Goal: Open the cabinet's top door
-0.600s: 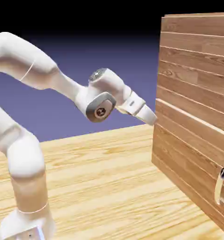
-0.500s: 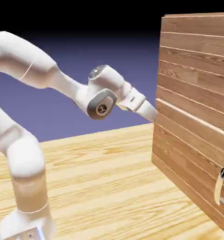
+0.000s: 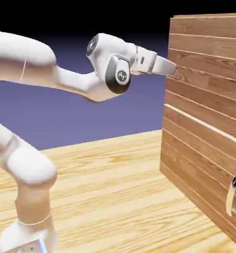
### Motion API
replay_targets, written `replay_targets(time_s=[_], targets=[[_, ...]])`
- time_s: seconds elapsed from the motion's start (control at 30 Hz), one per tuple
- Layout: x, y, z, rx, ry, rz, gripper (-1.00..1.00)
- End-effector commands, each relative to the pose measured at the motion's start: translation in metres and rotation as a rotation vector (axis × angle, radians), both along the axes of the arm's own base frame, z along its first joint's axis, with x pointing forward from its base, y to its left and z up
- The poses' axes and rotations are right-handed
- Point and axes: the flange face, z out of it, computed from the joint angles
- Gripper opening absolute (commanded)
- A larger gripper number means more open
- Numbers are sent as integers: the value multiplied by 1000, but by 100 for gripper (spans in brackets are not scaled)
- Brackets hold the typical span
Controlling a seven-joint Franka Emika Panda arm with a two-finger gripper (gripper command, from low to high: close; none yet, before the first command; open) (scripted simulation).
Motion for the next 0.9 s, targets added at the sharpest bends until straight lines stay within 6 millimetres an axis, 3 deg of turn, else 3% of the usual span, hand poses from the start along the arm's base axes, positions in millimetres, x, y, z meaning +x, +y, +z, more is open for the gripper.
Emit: replay_targets(time_s=[0.0,0.23,0.43,0.63,0.87], targets=[[-1,-4,7,4,-22,2,0],[-4,-43,40,31,-154,4,0],[0,-83,50,54,-238,-5,0],[13,-128,40,71,-292,-21,0],[40,-179,6,81,-312,-46,0]])
